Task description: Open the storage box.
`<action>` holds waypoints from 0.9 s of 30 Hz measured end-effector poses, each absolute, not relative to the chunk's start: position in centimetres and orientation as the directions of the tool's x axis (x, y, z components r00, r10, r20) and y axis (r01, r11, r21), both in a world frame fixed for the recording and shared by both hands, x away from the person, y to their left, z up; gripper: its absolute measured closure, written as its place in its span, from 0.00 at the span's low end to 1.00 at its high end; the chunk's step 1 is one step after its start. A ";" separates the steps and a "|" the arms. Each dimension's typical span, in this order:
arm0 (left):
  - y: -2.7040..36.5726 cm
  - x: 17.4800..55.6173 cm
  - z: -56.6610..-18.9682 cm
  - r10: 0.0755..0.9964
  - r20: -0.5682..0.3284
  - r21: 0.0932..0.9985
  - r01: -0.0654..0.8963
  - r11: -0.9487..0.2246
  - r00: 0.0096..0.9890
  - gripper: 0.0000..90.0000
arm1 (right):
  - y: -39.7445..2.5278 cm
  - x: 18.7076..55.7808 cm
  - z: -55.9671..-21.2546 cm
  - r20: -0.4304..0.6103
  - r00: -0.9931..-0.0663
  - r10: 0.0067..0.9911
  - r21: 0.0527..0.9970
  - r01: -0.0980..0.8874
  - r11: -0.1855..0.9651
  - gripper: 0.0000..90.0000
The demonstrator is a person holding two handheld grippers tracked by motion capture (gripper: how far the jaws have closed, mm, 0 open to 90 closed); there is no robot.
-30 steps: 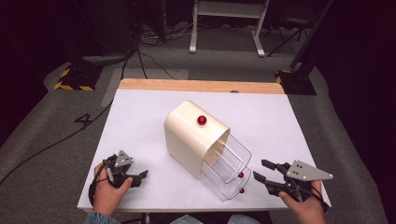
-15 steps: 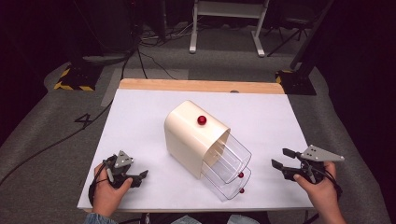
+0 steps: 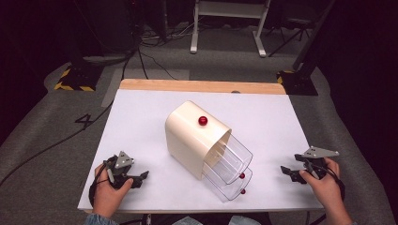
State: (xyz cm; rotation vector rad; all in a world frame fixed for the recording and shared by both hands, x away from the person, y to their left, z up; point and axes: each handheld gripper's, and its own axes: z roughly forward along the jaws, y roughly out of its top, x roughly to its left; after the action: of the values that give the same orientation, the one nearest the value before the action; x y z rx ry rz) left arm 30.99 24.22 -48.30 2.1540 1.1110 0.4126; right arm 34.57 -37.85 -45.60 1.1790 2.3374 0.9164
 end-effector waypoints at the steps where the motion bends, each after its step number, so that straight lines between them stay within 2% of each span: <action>1: 24.2 31.0 -48.3 0.809 -0.023 0.688 0.596 -0.414 0.588 0.24 | -38.0 34.7 -45.8 -0.028 -0.579 0.815 0.689 0.579 0.436 0.20; 7: 24.2 31.0 -48.3 0.809 -0.025 0.687 0.597 -0.413 0.588 0.24 | -38.3 35.0 -46.7 -0.019 -0.567 0.823 0.685 0.593 0.424 0.19; 11: 24.2 31.0 -48.3 0.809 -0.026 0.687 0.598 -0.412 0.587 0.24 | -38.8 35.2 -48.0 -0.052 -0.544 0.838 0.744 0.539 0.396 0.18; 14: 24.2 31.0 -48.3 0.809 -0.027 0.687 0.599 -0.411 0.587 0.24 | -39.0 35.6 -48.1 -0.010 -0.538 0.843 0.728 0.574 0.375 0.17; 17: 24.2 31.0 -48.3 0.809 -0.025 0.688 0.598 -0.412 0.587 0.24 | -38.9 35.5 -48.2 -0.028 -0.537 0.843 0.730 0.565 0.384 0.17; 19: 24.2 31.0 -48.3 0.810 -0.025 0.688 0.598 -0.412 0.587 0.24 | -38.8 35.5 -48.2 -0.039 -0.528 0.849 0.728 0.567 0.386 0.12; 27: 24.2 31.0 -48.3 0.809 -0.027 0.685 0.600 -0.413 0.588 0.24 | -38.8 35.7 -48.2 -0.029 -0.518 0.855 0.721 0.582 0.376 0.11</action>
State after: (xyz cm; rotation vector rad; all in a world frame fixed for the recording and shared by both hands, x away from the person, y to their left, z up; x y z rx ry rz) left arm 31.04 24.23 -48.28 2.1552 1.1130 0.4075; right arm 35.69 -38.83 -48.16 1.2464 2.2432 0.9340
